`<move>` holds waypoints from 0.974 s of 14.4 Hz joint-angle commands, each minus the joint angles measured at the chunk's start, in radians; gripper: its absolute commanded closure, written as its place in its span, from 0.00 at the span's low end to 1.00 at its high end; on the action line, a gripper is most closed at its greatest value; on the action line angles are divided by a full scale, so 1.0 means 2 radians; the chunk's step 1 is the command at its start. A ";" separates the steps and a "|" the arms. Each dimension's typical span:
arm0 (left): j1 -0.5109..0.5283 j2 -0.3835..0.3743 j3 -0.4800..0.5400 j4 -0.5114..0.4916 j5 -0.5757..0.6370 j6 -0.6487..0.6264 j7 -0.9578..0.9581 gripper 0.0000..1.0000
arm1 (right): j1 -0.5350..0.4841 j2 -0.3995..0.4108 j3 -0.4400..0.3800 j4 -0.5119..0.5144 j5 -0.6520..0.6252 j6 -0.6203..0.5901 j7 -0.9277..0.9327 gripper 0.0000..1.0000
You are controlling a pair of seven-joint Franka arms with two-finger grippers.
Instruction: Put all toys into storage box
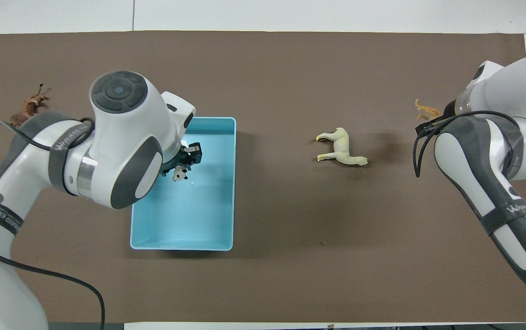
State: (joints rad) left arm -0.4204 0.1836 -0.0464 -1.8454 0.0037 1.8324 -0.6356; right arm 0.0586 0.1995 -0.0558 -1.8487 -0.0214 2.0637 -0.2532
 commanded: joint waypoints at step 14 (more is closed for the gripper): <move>0.229 0.029 0.017 0.048 0.008 0.131 0.403 0.00 | 0.197 -0.026 0.020 0.210 0.008 -0.190 0.327 1.00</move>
State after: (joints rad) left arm 0.0107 0.1338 -0.0002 -1.8445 0.0076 2.0447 0.1225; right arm 0.3385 0.0726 -0.0129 -1.5292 -0.0136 1.7059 0.2386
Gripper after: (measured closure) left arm 0.000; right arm 0.423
